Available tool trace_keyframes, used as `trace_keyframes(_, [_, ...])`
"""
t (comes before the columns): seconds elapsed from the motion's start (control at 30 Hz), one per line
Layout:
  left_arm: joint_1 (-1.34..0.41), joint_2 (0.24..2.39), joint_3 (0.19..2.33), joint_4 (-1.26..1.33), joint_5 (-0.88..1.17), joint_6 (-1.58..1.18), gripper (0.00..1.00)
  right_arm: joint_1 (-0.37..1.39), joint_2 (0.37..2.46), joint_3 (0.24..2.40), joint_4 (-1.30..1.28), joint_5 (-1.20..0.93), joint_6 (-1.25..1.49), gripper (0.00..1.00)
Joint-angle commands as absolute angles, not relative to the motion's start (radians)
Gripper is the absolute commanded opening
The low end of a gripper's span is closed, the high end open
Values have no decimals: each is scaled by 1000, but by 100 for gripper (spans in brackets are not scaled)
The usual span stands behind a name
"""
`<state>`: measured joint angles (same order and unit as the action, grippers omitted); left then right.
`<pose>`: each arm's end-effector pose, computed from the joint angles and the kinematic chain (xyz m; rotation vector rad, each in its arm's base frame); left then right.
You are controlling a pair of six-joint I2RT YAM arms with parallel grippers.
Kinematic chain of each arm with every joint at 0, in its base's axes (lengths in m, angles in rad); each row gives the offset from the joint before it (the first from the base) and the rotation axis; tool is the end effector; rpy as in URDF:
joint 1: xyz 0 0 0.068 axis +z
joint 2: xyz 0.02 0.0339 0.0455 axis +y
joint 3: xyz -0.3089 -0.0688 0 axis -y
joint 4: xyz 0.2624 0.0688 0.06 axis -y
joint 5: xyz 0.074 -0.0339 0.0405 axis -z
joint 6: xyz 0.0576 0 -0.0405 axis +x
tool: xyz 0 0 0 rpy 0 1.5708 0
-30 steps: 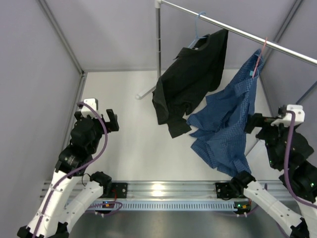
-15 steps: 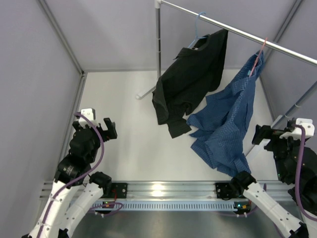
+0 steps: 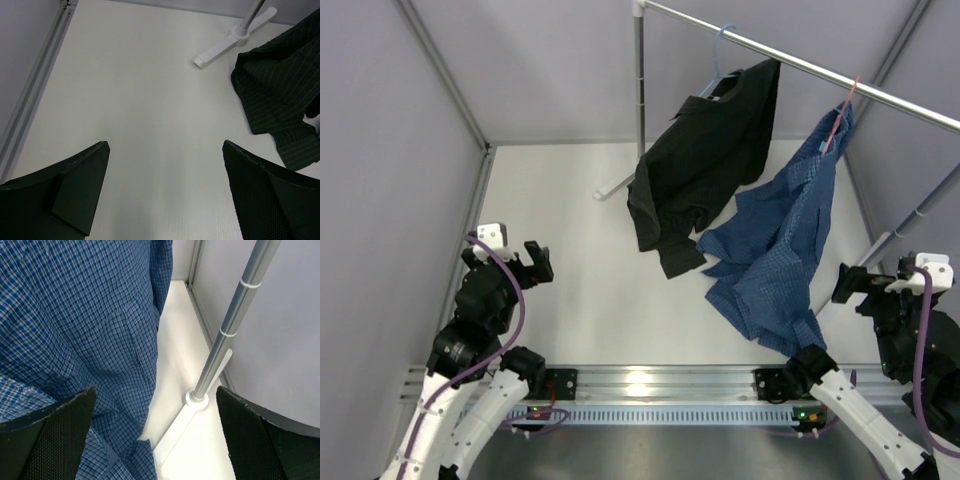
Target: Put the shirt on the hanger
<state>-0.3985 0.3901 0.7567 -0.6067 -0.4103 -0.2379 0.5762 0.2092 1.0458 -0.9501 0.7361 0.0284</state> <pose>0.0835 -0.0102 0.3509 -0.1459 1.7855 -0.0846 -0.0082 -0.0515 0.3994 0.0953 1.6545 -0.1605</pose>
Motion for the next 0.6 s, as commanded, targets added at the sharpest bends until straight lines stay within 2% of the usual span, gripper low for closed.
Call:
trace_keyframes(0.0, [-393, 388, 747, -592, -419, -241, 98, 592, 203, 1029, -937, 735, 12, 99])
trace_keyframes(0.57, [-393, 391, 747, -589, -393, -241, 98, 592, 199, 1003, -916, 782, 26, 99])
